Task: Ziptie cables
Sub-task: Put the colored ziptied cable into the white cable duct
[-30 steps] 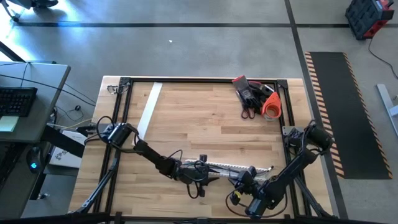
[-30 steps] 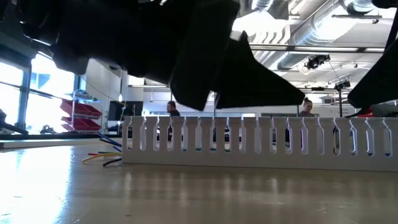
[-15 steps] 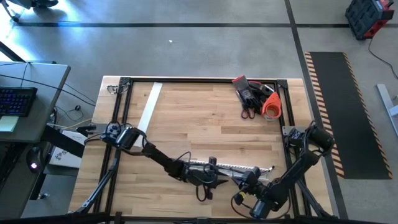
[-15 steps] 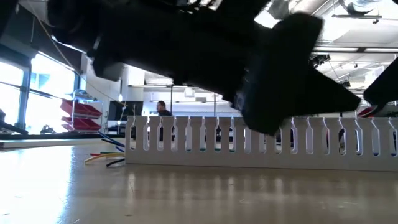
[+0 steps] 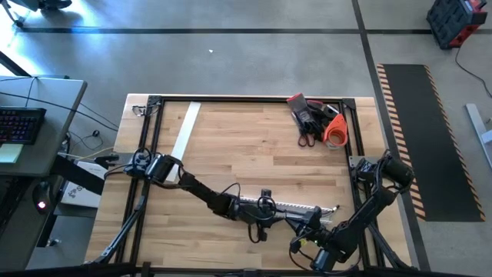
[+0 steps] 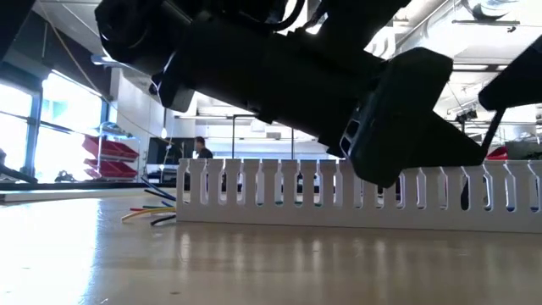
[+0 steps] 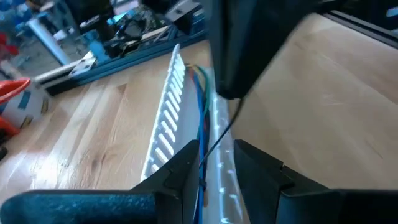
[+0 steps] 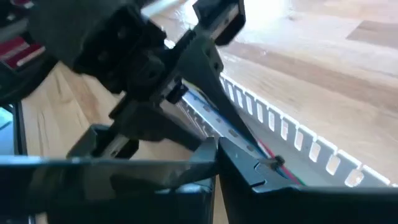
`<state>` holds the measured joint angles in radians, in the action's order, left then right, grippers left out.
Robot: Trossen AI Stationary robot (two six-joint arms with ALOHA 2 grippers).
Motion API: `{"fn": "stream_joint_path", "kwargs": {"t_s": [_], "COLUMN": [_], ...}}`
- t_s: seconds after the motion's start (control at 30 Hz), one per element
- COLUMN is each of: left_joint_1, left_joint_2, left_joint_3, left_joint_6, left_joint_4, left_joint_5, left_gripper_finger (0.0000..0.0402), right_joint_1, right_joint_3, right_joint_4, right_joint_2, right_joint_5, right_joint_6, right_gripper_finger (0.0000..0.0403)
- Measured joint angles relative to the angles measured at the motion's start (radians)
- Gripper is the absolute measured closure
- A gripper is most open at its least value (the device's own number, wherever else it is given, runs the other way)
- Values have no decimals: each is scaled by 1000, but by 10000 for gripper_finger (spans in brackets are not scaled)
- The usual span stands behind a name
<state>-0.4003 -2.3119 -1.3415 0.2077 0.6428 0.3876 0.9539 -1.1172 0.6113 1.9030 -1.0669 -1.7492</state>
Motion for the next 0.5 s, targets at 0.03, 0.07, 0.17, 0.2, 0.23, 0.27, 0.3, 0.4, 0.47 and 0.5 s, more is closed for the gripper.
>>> {"fn": "stream_joint_path", "kwargs": {"t_s": [0.03,0.07,0.17,0.2,0.23,0.27,0.3,0.4,0.47,0.5], "left_joint_1": [-1,-2,-2,-2,-2,-2,-2,1,3,4], "left_joint_2": [0,0,0,0,0,0,0,0,0,0], "left_joint_3": [0,0,0,0,0,0,0,0,0,0], "left_joint_6": [16,31,48,52,57,61,64,65,66,66], "left_joint_4": [5,13,40,51,62,67,68,66,67,67], "left_joint_5": [-15,-29,-48,-48,-49,-49,-50,-53,-68,-74], "left_gripper_finger": [316,316,321,323,326,330,334,353,369,379], "right_joint_1": [0,0,0,0,0,0,0,0,0,0], "right_joint_3": [0,0,0,0,0,0,0,0,0,0], "right_joint_4": [-1,-2,-2,-2,-2,-2,-2,-2,-2,-2], "right_joint_2": [0,0,0,0,0,0,0,0,0,0], "right_joint_5": [-9,-17,-24,-26,-26,-28,-28,-28,-28,-27], "right_joint_6": [1,1,1,1,2,2,2,3,3,3], "right_gripper_finger": [403,403,403,403,403,403,403,403,403,403]}}
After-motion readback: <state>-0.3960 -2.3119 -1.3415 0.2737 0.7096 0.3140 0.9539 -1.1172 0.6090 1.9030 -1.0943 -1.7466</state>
